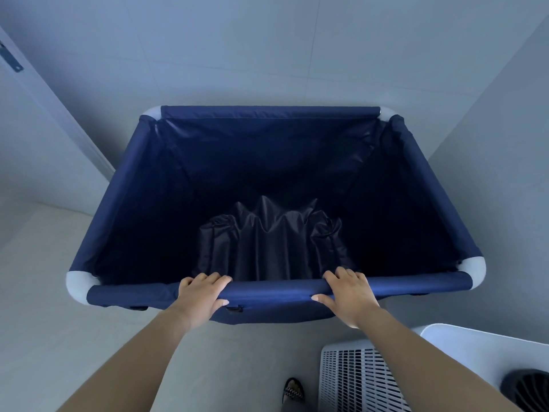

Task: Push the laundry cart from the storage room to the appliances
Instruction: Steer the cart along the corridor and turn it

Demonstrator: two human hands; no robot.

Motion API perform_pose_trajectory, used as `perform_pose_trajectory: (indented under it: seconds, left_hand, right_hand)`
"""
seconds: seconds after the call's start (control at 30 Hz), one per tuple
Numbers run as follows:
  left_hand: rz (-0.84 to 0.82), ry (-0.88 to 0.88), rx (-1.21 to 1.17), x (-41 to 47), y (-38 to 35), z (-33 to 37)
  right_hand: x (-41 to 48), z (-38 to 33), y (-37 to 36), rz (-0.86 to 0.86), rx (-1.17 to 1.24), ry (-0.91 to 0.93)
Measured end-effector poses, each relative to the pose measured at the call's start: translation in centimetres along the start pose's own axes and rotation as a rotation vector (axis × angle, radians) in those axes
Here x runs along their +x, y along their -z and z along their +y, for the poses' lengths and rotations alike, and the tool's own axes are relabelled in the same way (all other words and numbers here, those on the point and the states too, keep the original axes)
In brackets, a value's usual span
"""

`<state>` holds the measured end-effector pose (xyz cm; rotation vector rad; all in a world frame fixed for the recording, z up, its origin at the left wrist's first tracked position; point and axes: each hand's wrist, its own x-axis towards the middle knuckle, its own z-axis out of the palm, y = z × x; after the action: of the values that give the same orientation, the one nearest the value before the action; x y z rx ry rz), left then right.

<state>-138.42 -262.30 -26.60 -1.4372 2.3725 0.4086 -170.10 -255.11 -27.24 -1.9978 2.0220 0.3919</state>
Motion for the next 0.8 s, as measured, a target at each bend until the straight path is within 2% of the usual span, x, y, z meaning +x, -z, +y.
perform_pose_trajectory:
  seconds: [0.8]
  left_hand:
    - [0.013,-0.075,0.017,5.4,0.6,6.4]
  right_hand:
    - [-0.8,8.1,-0.3,0.001,0.031,-0.067]
